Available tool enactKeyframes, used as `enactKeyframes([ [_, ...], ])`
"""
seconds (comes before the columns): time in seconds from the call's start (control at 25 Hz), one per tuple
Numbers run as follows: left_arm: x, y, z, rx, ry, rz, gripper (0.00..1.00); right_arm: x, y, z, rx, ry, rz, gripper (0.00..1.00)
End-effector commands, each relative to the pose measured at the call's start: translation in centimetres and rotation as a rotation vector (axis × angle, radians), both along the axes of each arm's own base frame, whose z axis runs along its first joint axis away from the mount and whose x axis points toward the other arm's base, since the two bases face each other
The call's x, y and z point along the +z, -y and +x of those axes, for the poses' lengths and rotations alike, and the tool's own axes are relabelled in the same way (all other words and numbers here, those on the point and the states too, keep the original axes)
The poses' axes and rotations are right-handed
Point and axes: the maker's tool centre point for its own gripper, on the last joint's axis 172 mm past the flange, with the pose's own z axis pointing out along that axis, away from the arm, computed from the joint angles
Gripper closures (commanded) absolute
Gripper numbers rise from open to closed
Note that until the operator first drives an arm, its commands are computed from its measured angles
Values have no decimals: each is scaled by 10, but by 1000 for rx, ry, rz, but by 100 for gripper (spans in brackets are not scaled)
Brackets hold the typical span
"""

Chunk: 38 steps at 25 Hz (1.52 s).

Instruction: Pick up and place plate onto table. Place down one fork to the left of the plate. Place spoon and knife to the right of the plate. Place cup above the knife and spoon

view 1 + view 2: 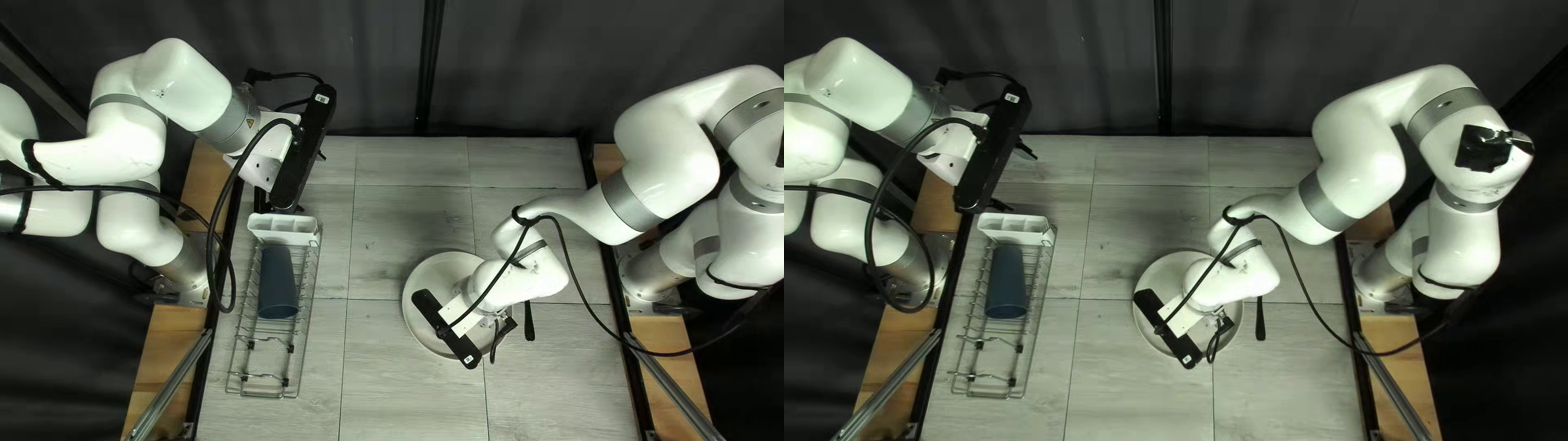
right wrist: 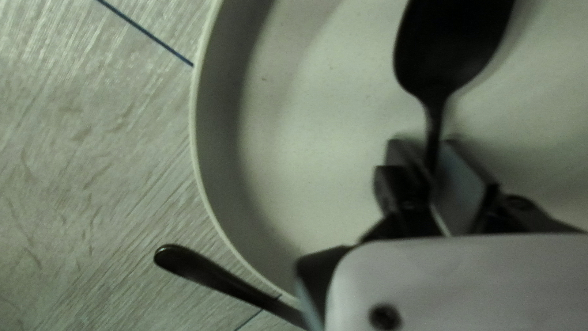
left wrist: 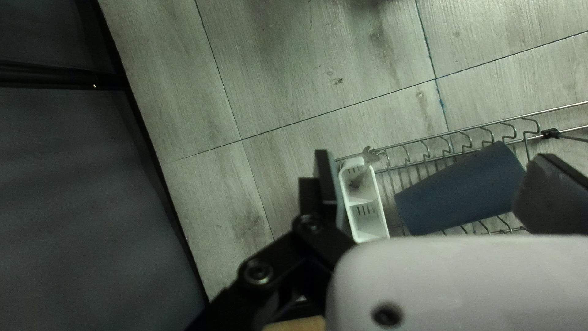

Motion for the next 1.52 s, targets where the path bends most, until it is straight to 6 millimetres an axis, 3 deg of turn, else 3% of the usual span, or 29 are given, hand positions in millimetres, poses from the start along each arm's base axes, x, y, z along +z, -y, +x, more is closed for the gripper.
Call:
enactKeyframes([
  [0.04,0,0,0,0,0,0,0,40,-6,-2,-81,0,-14,100],
  [0.08,0,0,0,0,0,0,0,62,-8,-5,-147,4,-24,100],
  [0.16,0,0,0,0,0,0,0,82,-10,-10,-259,-29,-39,100],
  [0.44,0,0,0,0,0,0,0,84,-10,-11,-278,-37,-44,100],
  [0.56,0,0,0,0,0,0,0,91,9,-15,-301,32,-54,100],
  [0.64,0,0,0,0,0,0,0,102,11,-22,-439,41,-80,100],
  [0.76,0,0,0,0,0,0,0,114,7,-42,-800,12,-146,100],
  [0.8,0,0,0,0,0,0,0,116,4,-48,-932,-14,-171,100],
  [1.12,0,0,0,0,0,0,0,113,5,-50,-915,-9,-182,100],
  [1.2,0,0,0,0,0,0,0,115,26,-51,-906,73,-89,100],
  [1.28,0,0,0,0,0,0,0,116,35,-55,-1001,131,-49,100],
  [1.44,0,0,0,0,0,0,0,109,16,-57,-1265,177,-108,100],
  [1.52,0,0,0,0,0,0,0,109,11,-58,-1302,171,-129,100],
])
